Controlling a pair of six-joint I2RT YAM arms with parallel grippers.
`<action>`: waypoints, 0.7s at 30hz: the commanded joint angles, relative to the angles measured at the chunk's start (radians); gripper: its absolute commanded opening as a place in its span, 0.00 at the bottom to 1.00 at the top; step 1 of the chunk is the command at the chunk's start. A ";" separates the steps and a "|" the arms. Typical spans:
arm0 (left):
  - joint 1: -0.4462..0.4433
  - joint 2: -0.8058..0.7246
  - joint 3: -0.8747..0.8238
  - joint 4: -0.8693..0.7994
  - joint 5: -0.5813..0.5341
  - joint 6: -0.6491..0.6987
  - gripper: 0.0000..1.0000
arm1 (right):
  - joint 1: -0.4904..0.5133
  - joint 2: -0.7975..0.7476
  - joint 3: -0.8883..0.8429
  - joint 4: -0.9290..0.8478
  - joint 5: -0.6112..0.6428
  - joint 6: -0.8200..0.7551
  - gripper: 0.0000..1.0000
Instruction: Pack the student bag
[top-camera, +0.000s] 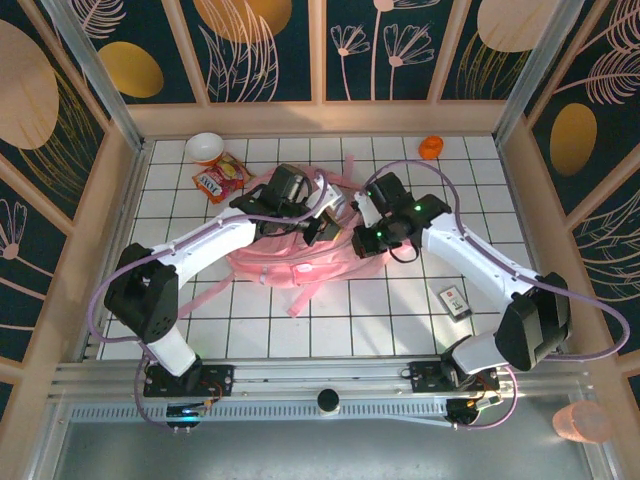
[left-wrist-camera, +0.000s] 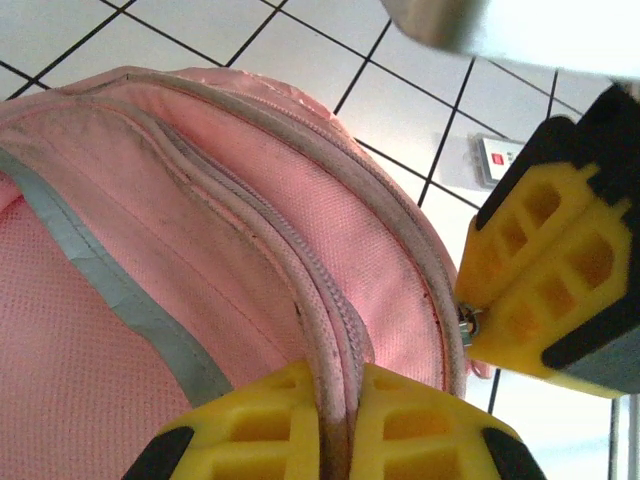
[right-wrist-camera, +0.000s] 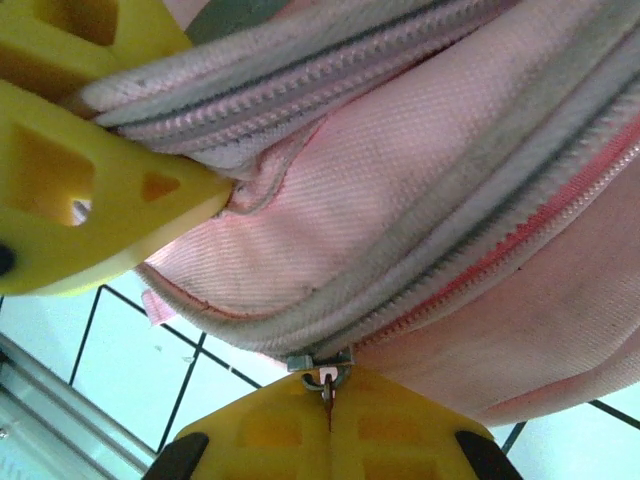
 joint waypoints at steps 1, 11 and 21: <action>0.030 0.021 0.005 -0.145 -0.122 0.114 0.00 | -0.043 -0.019 0.032 -0.097 -0.005 0.007 0.00; 0.032 -0.076 -0.039 -0.061 0.094 0.113 0.72 | -0.012 -0.101 -0.110 0.141 -0.242 0.216 0.00; 0.033 -0.367 -0.360 0.207 0.079 0.090 0.99 | 0.082 -0.086 -0.137 0.285 -0.295 0.328 0.00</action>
